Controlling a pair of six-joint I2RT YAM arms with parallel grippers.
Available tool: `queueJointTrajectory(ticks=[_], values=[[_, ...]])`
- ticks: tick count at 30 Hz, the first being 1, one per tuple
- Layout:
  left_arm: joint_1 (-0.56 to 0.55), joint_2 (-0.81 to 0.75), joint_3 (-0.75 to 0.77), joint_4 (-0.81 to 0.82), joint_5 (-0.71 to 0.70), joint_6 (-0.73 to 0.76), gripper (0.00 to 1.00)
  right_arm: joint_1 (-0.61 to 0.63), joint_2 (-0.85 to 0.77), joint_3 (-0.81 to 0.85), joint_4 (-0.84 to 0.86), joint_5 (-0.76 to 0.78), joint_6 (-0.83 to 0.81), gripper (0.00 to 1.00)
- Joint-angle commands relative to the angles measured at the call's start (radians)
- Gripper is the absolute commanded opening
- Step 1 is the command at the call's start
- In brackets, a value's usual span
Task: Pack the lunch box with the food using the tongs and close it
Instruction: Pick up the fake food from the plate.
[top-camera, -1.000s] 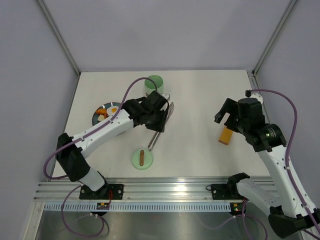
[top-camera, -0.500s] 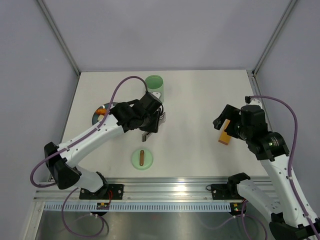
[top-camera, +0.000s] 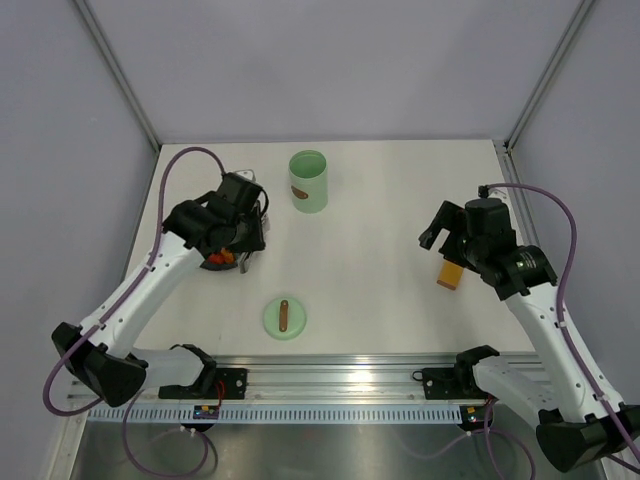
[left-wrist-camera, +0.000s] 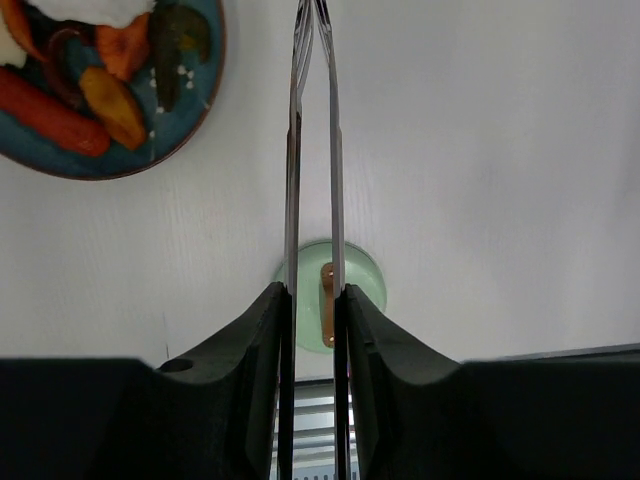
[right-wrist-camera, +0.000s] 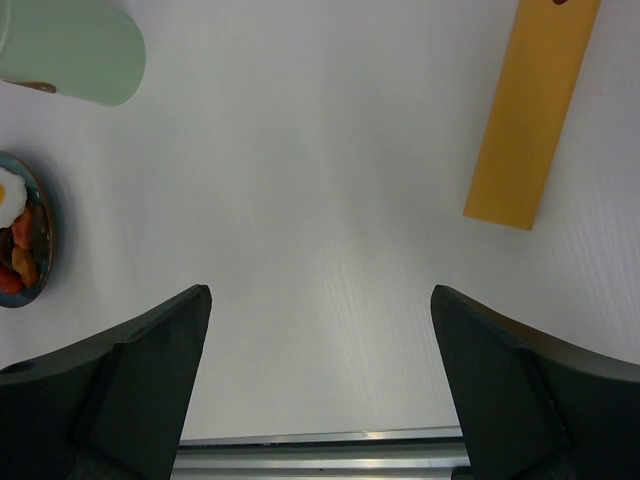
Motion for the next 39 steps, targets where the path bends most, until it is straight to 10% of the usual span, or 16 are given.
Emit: queueJointTrajectory(ticks=[1, 17, 39], values=[[0.095, -0.09, -0.035, 0.022, 0.076, 0.019, 0.31, 0.005, 0.026, 0.028, 0.05, 0.037, 0.025, 0.99], [0.469, -0.23, -0.196, 0.113, 0.286, -0.014, 0.38, 0.005, 0.094, 0.054, 0.047, 0.041, 0.036, 0.99], [0.704, -0.277, -0.442, 0.332, 0.438, -0.128, 0.4, 0.007, 0.23, 0.089, 0.122, 0.001, -0.036, 0.99]])
